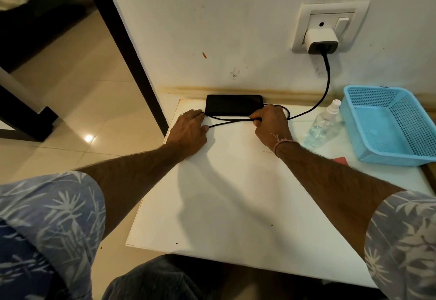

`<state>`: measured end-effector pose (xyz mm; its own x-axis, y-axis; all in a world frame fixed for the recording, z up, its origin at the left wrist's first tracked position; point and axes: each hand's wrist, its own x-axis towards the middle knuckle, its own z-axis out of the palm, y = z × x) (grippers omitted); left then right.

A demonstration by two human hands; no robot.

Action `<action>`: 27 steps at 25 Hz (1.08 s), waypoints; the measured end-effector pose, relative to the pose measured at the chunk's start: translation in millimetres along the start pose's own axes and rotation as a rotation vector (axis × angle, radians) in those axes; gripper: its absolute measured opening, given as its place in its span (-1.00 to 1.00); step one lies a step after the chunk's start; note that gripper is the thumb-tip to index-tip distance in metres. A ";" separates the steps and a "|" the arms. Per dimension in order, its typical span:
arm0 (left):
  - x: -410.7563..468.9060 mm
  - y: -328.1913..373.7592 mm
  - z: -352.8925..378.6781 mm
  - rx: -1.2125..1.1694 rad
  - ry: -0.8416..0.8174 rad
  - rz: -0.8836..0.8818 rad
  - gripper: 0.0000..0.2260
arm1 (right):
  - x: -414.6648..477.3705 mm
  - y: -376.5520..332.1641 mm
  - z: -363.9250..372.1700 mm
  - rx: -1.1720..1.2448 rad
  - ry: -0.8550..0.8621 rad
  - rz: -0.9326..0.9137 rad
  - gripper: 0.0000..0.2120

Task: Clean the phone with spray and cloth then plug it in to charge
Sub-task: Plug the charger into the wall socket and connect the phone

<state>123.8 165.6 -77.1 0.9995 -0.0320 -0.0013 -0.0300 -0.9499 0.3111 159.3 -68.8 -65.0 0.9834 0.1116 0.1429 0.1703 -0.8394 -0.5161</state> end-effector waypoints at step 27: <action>-104.6 176.6 16.4 -0.189 -0.250 -0.095 -0.41 | -149.6 35.5 -83.3 0.116 -0.062 0.221 -0.66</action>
<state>13.7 -4.0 -37.6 0.9633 -0.0439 -0.2647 0.0890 -0.8784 0.4695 13.0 -159.5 -34.4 0.9989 -0.0327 -0.0344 -0.0470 -0.7808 -0.6230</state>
